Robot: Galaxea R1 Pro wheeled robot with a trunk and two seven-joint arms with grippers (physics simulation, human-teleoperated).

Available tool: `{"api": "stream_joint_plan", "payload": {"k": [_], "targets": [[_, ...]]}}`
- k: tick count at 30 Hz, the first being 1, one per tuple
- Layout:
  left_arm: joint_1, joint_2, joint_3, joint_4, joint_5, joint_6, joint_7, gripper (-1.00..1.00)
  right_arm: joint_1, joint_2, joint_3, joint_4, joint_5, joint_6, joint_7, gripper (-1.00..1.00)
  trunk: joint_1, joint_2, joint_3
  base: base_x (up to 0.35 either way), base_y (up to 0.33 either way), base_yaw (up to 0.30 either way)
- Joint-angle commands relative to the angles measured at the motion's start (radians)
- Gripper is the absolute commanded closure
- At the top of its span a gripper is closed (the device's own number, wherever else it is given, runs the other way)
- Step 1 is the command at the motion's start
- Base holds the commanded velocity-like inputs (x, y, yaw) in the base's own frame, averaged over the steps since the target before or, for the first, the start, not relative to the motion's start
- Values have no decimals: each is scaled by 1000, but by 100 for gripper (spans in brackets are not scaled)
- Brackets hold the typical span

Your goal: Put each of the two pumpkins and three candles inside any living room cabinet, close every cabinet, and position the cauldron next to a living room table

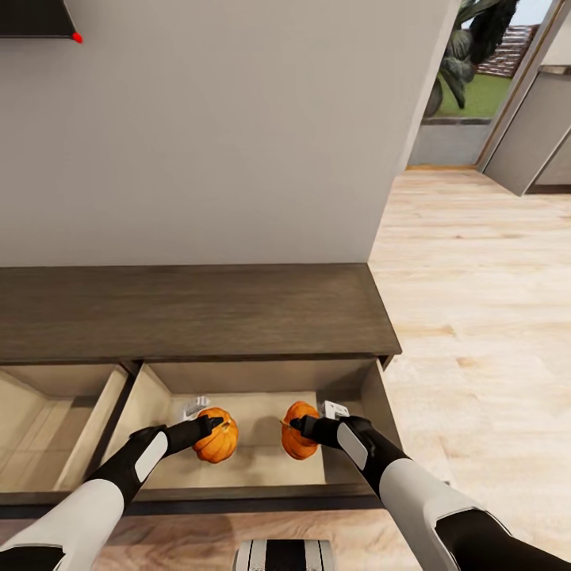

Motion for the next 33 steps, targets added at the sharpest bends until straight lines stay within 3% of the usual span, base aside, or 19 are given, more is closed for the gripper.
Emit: {"api": "stream_joint_plan", "payload": {"k": [1,6,9,14,25,33], "targets": [[0,1,-5,-2,11,5,1,100,0,0,3,-1,-2,4,0,100,4,-8,-4,0,0,0],[0,3,-5,-2,11,5,1,100,0,0,3,-1,-2,3,1,100,21,-39,-20,0,0,0],[0,4,-5,-2,11,5,1,100,0,0,4,-1,-2,1,3,100,23,-40,-31,0,0,0],[0,4,-5,-3,11,5,0,100,0,0,3,-1,-1,1,4,100,23,-40,-31,0,0,0],[0,4,-5,-3,11,5,0,100,0,0,3,-1,-1,1,5,100,28,-43,-74,0,0,0],[0,7,-3,-4,11,5,2,100,0,0,3,-1,-1,1,5,100,28,-43,-74,0,0,0]]}}
